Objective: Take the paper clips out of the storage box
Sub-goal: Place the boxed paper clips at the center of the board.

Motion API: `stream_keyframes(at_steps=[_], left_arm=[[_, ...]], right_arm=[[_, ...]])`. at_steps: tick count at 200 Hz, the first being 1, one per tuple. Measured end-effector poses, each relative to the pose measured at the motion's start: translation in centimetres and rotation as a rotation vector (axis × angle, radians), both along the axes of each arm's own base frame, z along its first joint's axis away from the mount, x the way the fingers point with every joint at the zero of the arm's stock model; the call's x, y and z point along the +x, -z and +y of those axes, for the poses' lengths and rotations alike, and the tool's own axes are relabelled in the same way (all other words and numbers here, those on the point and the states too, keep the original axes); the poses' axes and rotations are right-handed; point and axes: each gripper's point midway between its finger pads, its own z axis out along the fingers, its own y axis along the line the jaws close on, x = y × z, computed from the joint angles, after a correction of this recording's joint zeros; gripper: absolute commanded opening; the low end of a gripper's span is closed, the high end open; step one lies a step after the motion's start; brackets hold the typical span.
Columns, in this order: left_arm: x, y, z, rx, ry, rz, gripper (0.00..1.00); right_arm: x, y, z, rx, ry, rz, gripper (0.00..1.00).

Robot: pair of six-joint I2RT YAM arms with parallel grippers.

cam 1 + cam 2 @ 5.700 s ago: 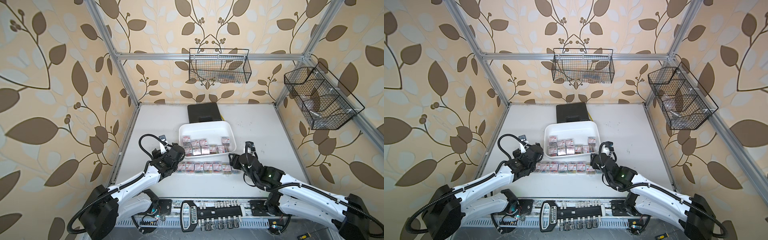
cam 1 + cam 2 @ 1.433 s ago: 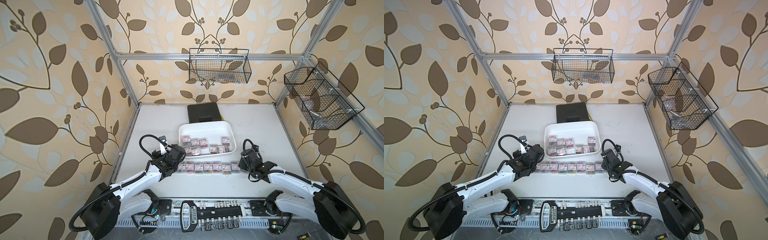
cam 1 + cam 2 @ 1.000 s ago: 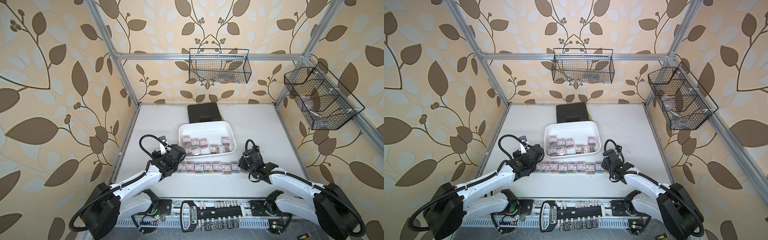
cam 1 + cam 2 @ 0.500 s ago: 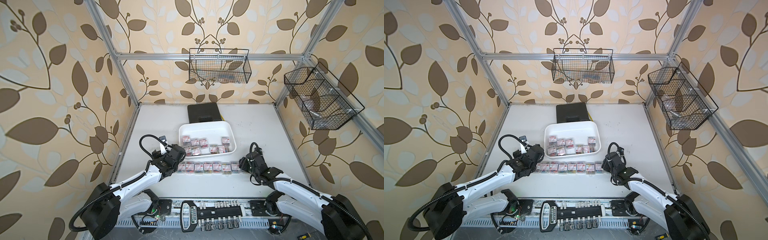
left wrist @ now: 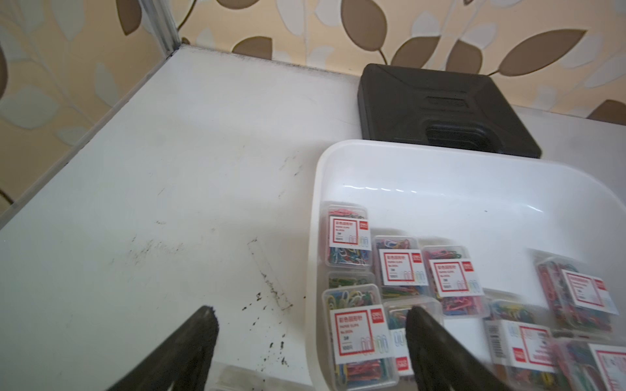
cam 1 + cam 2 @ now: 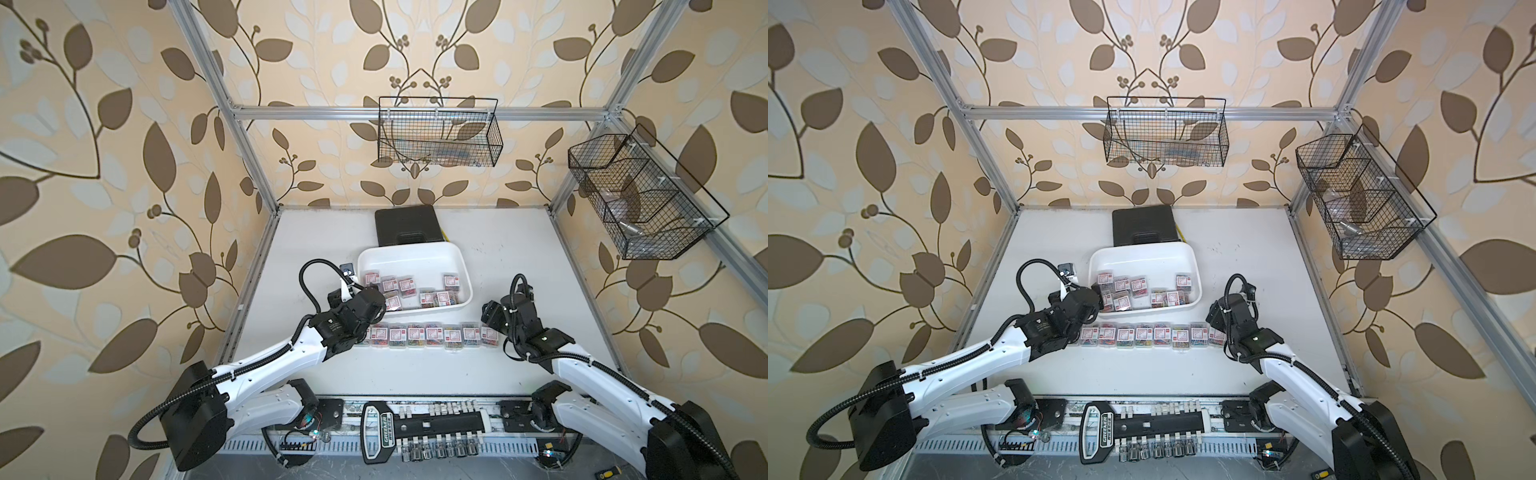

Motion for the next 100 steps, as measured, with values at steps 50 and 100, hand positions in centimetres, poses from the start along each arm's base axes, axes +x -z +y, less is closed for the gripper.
stream_keyframes(at_steps=[50,100], left_arm=[[0.4,0.0,-3.3,0.010,0.072,0.048,0.84],[1.3,1.1,-4.8,0.052,0.074,0.121,0.83]], right_arm=[[1.6,-2.5,-2.2,-0.078,0.076,-0.077,0.81],[2.4,-3.3,-6.6,-0.226,0.224,-0.102,0.83]])
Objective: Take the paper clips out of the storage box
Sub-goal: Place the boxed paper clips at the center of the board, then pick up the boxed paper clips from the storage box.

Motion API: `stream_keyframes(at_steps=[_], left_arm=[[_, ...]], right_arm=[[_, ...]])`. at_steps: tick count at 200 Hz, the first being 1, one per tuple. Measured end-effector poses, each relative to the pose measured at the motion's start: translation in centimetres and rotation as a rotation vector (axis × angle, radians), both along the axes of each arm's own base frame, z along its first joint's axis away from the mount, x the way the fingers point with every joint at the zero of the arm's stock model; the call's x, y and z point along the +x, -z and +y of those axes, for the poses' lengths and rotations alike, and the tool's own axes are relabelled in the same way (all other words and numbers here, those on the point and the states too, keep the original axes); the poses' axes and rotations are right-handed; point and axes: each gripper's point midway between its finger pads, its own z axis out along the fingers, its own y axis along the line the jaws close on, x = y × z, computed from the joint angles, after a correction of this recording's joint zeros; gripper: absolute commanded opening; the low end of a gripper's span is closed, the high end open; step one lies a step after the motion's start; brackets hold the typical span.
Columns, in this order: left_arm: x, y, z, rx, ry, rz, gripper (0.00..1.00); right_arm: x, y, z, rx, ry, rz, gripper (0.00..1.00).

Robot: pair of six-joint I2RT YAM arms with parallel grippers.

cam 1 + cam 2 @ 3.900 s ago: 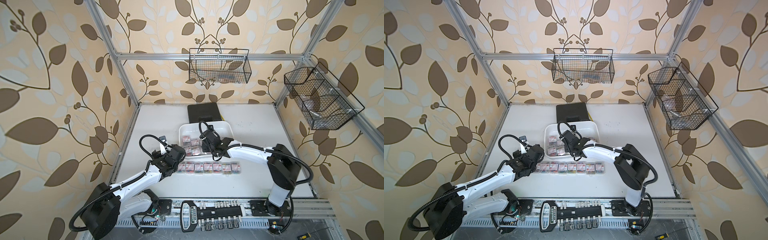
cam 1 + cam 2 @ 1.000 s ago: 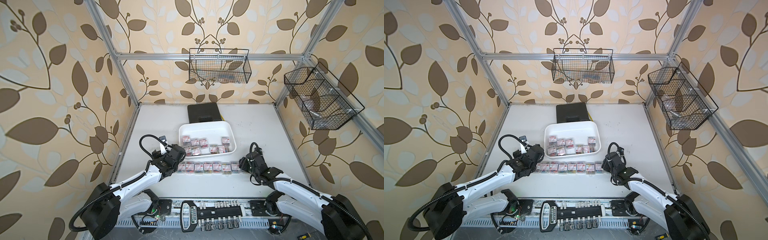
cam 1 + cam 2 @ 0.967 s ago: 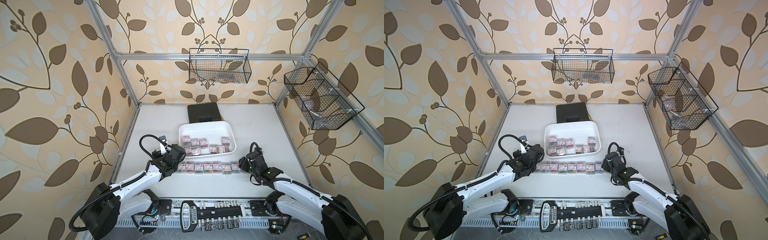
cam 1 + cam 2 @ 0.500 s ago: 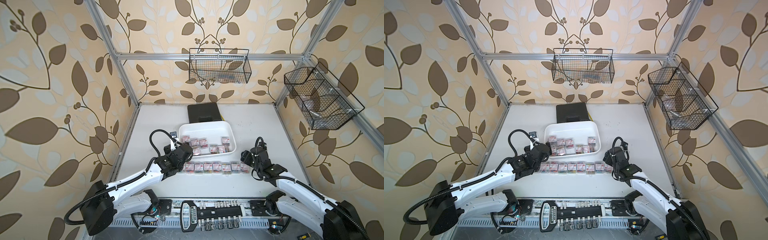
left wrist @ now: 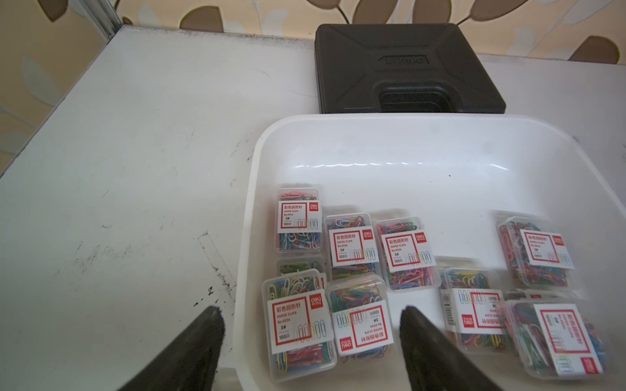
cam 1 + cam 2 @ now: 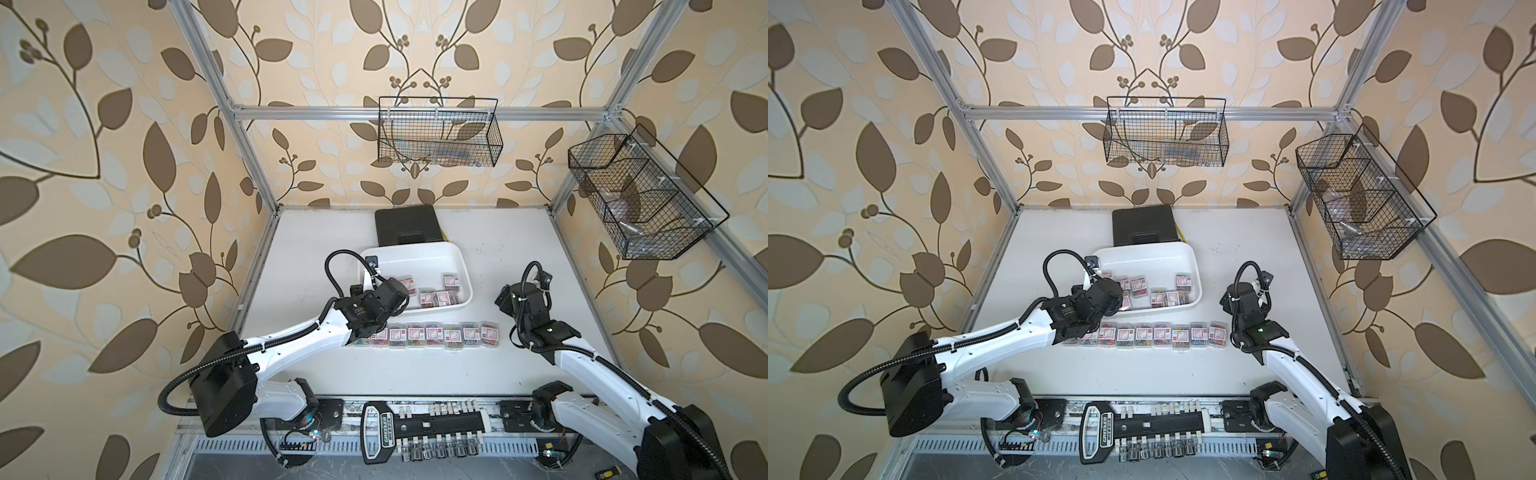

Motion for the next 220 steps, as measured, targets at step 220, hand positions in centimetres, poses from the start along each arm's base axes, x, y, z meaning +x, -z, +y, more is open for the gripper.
stream_keyframes(at_steps=[220], left_arm=[[2.4,8.5,-3.2,0.164,-0.040,0.210,0.69]], right_arm=[[0.8,0.0,-1.4,-0.052,0.026,-0.018,0.84]])
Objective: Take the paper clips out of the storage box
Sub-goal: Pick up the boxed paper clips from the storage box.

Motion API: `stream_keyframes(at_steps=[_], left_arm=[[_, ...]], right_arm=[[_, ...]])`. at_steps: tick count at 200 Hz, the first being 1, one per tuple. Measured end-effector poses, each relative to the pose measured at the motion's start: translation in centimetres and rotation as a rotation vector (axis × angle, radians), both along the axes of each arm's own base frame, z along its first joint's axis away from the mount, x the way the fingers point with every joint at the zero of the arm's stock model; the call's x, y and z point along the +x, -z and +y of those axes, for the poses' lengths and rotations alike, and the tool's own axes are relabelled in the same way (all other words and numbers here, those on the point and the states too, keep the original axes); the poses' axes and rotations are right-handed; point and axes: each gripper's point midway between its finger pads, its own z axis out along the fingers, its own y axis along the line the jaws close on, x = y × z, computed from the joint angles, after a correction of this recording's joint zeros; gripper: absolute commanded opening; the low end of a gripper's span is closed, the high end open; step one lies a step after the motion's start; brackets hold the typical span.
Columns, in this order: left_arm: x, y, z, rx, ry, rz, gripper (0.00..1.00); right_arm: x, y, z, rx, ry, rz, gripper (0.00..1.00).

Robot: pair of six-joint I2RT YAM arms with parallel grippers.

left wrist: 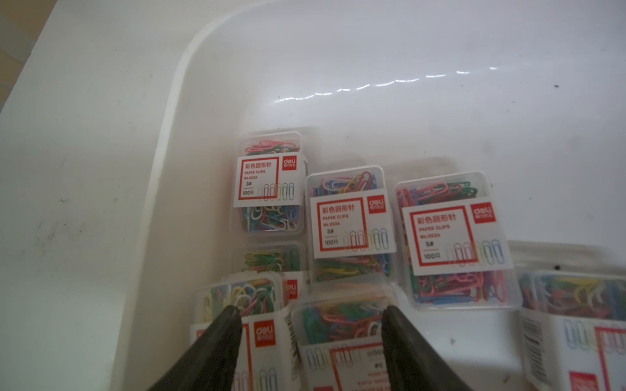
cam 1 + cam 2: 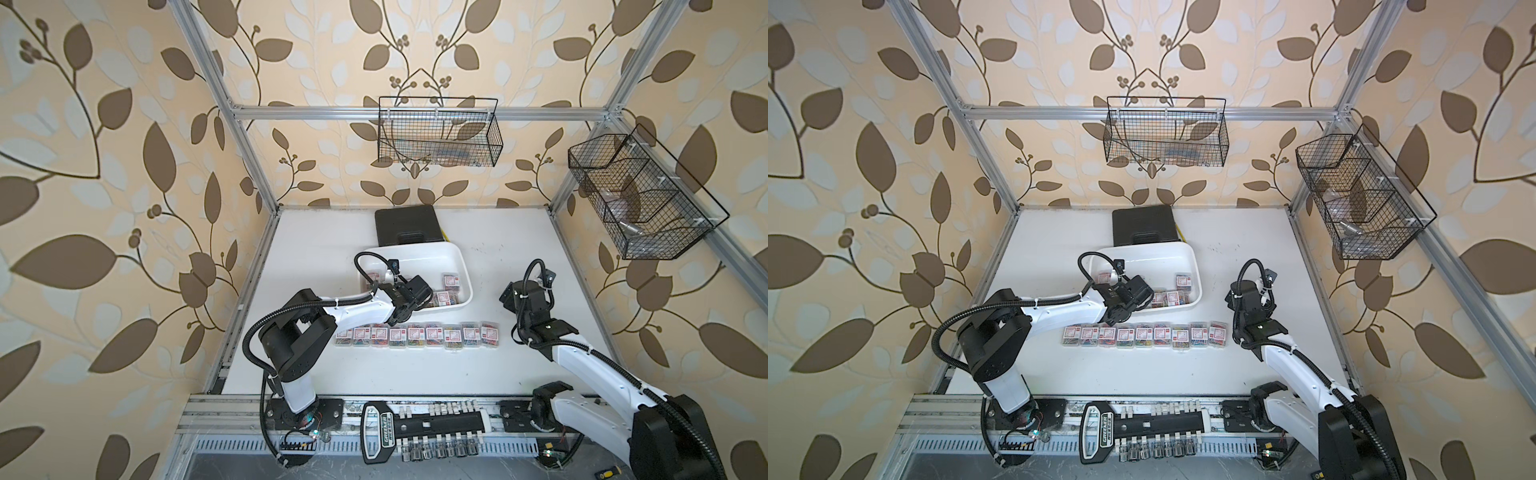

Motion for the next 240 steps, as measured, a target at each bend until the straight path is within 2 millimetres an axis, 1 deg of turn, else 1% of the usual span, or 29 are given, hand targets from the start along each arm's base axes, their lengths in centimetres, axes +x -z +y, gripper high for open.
stream_keyframes(at_steps=[31,53,75,115,158,192,240], left_arm=[[0.4,0.4,-0.4,-0.027,0.000,0.004,0.69],[1.4,0.3,-0.5,-0.081,-0.014,-0.008,0.69],[2.5,0.1,-0.5,-0.133,-0.028,-0.022,0.72],[3.4,0.5,-0.6,-0.159,-0.035,-0.014,0.72],[3.6,0.3,-1.5,-0.162,-0.010,0.023,0.70],[3.3,0.4,-1.3,-0.149,-0.011,0.036,0.70],[3.4,0.5,-1.3,-0.145,-0.011,0.039,0.65]], right_arm=[[0.0,0.0,0.0,-0.002,-0.001,0.001,0.84],[0.0,0.1,0.0,-0.003,-0.001,0.005,0.84],[0.0,0.3,0.0,-0.005,-0.001,0.013,0.84],[0.0,0.5,0.2,-0.007,-0.008,0.018,0.84],[0.0,0.7,0.4,-0.009,-0.014,0.027,0.84],[0.0,0.7,0.4,-0.009,-0.014,0.027,0.84],[0.0,1.0,0.4,-0.013,-0.016,0.038,0.84]])
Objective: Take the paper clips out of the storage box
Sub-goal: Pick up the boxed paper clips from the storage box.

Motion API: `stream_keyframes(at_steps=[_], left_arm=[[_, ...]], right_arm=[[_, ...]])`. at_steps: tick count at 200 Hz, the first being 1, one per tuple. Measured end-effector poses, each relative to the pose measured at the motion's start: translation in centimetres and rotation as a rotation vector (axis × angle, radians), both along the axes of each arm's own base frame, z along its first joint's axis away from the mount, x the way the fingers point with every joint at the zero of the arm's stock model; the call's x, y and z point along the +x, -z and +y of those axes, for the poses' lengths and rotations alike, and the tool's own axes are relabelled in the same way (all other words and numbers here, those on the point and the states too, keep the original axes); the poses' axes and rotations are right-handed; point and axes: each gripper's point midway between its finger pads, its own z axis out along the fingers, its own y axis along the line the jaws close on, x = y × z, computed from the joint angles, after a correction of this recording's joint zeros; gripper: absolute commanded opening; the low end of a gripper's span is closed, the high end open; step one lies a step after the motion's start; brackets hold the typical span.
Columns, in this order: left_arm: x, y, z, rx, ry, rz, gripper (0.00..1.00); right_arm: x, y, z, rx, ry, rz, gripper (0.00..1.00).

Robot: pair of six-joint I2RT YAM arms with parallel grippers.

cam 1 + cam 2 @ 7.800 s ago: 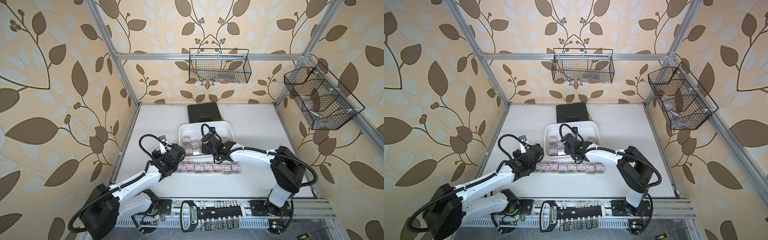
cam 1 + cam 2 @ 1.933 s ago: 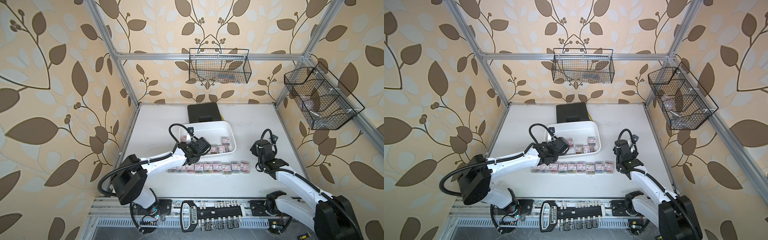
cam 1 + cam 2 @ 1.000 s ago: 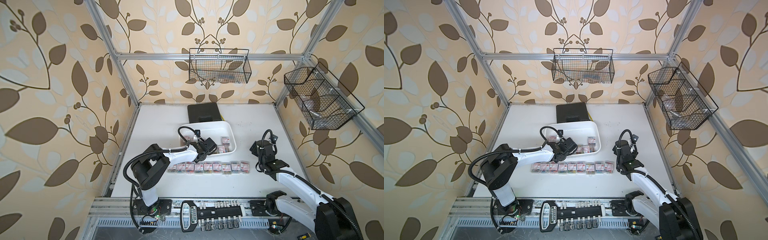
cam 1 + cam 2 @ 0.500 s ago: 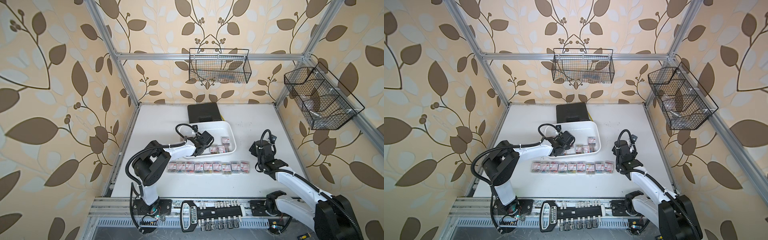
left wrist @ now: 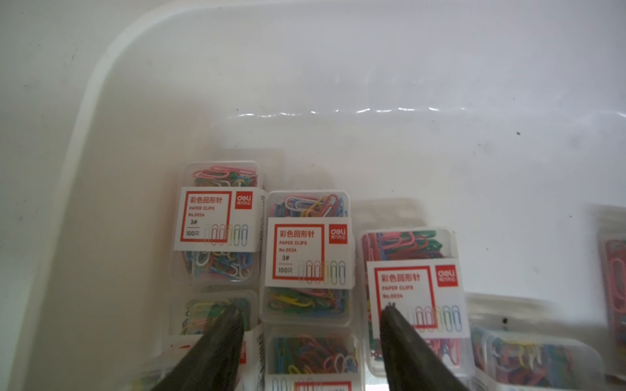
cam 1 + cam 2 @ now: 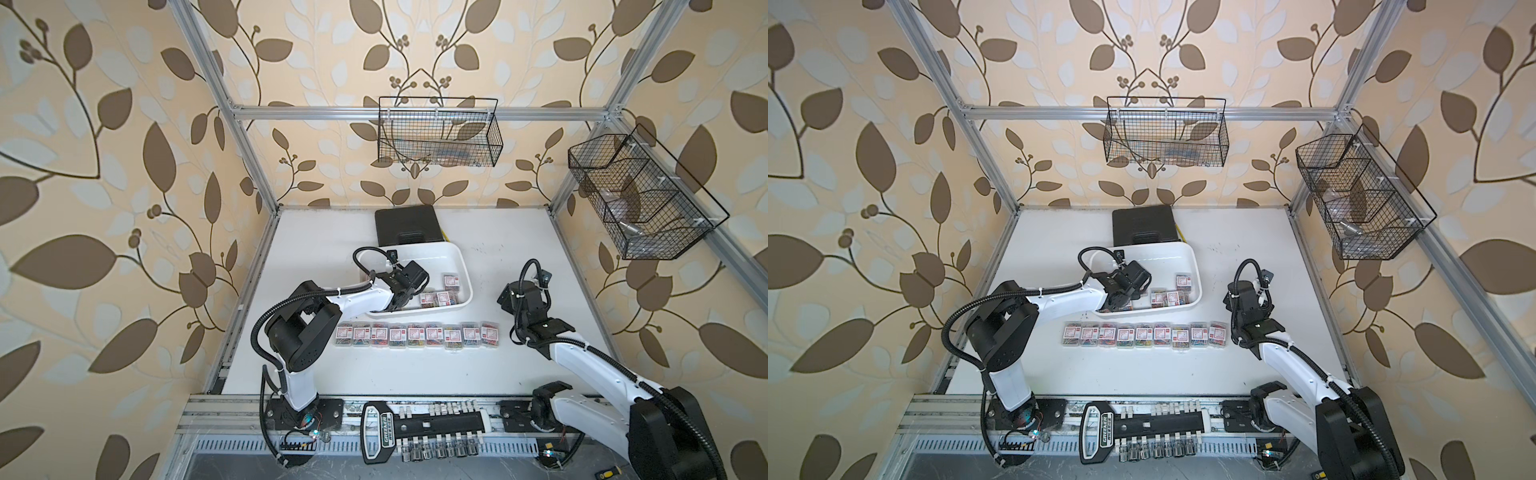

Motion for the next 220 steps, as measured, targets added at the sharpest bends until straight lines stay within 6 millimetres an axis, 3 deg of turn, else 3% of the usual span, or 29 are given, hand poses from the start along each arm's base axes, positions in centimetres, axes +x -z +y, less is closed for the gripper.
stream_keyframes(at_steps=[102,127,191,220], left_arm=[[2.5,2.0,1.4,0.003,-0.075,0.013,0.67],[3.1,2.0,1.2,0.007,-0.075,0.009,0.72],[3.6,2.1,0.8,0.006,-0.066,0.007,0.70],[4.0,2.5,0.4,-0.001,-0.065,0.015,0.75]], right_arm=[[0.3,0.1,0.5,-0.018,-0.009,0.017,0.84],[0.4,-0.1,0.5,-0.022,-0.008,0.012,0.84],[0.4,-0.2,0.6,-0.030,-0.007,0.010,0.84],[0.4,-0.2,0.6,-0.032,-0.007,0.010,0.84]])
